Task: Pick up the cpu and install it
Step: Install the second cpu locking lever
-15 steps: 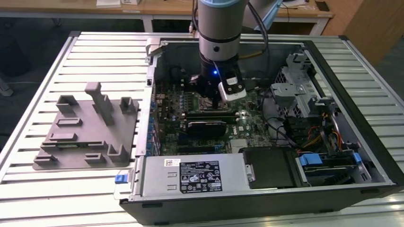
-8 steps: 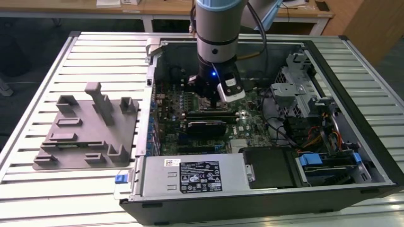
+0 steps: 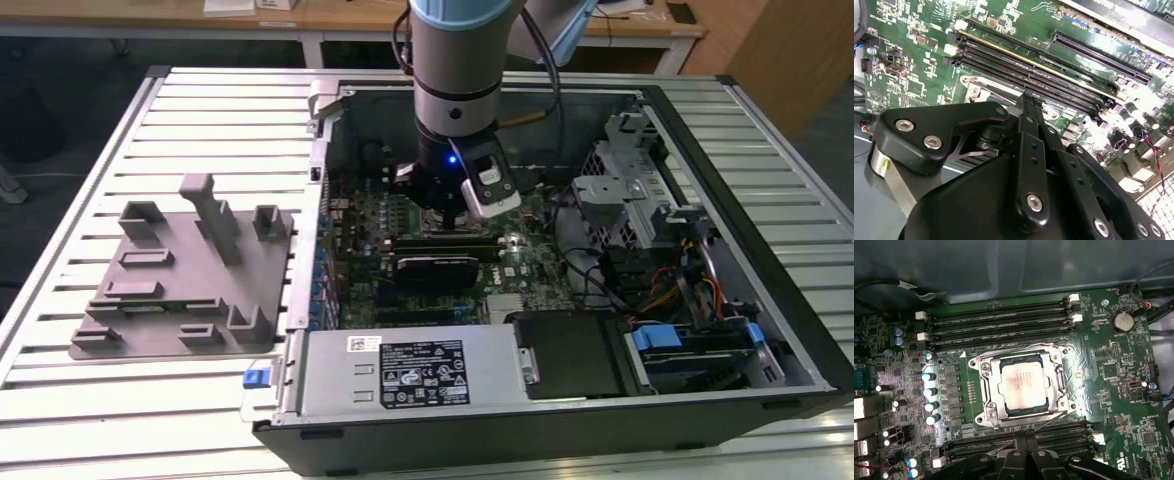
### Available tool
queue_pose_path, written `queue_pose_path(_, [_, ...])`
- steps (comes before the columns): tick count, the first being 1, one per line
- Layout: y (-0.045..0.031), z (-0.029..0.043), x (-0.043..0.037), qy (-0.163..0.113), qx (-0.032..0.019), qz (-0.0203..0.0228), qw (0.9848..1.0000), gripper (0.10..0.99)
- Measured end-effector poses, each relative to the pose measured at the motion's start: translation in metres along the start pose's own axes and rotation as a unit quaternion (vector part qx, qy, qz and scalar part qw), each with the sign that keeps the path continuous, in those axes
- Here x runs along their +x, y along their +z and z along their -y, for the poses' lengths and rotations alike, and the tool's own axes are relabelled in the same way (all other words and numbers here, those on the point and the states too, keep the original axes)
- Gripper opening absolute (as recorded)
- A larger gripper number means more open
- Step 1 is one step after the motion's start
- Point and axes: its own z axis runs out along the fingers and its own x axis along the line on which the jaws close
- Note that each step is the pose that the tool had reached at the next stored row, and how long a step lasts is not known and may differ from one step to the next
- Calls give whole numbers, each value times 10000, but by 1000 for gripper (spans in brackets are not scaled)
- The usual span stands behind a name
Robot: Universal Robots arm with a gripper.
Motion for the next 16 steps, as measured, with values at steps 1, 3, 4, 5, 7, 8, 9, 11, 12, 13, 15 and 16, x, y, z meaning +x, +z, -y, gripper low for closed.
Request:
queue_pose_path(1, [0,0,0,-1,0,0,10000,106])
queue_pose_path(3, [1,0,1,0,-1,0,10000,106])
queue_pose_path(4, [1,0,1,0,-1,0,10000,106])
queue_pose_path(5, [1,0,1,0,-1,1,10000,106])
queue_pose_path(7, [3,1,7,1,-2,1,10000,106])
queue_pose_path(8, [4,2,11,0,-2,0,10000,106])
queue_pose_path(9, [6,3,15,-1,-4,0,10000,106])
queue_pose_path(11, [11,5,26,-1,-7,-1,10000,106])
queue_pose_path(12, [14,7,34,-2,-9,-1,10000,106])
queue_pose_path(13, [17,8,44,-3,-14,-2,10000,106])
queue_pose_path(15, [25,13,68,-5,-24,-4,10000,106])
queue_pose_path(16, [29,16,77,-7,-27,-4,10000,106])
